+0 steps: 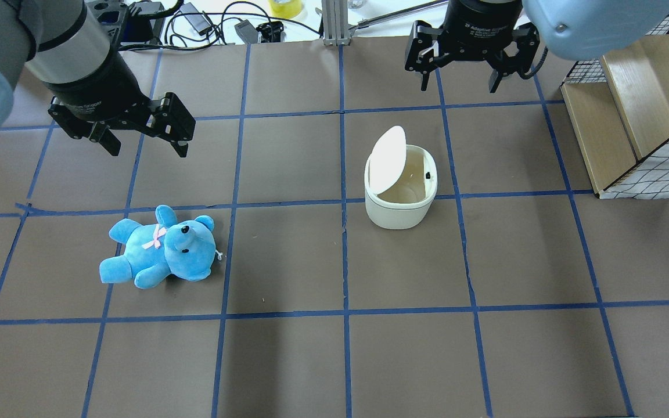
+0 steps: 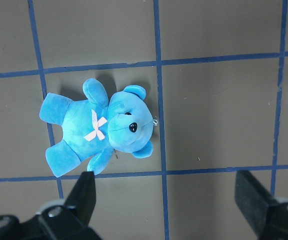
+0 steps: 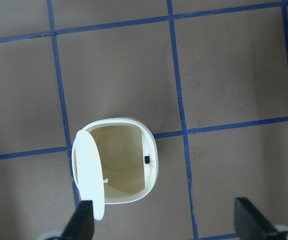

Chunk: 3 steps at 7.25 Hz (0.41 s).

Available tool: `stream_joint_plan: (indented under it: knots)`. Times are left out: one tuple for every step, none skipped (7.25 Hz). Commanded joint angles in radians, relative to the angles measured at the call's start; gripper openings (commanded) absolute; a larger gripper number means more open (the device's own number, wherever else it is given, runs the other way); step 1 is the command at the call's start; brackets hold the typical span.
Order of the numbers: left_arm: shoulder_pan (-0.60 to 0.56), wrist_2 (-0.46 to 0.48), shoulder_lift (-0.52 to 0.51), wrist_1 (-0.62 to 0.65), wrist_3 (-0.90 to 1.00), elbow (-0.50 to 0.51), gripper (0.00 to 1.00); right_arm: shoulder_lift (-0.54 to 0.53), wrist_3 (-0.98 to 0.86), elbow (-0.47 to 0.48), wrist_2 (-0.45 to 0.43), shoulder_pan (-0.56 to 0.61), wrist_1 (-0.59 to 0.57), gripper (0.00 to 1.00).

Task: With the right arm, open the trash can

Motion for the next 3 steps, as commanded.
stream_joint_plan:
  knots:
    - [0.0, 0.0, 0.0, 0.0, 0.0, 0.0, 1.0, -0.001, -0.013, -0.002, -0.001, -0.001, 0.002, 1.0]
    - [0.0, 0.0, 0.0, 0.0, 0.0, 0.0, 1.0, -0.001, -0.013, -0.002, -0.001, -0.001, 0.002, 1.0]
    - [0.0, 0.0, 0.0, 0.0, -0.001, 0.0, 1.0, -0.003, -0.013, -0.002, -0.001, -0.001, 0.005, 1.0]
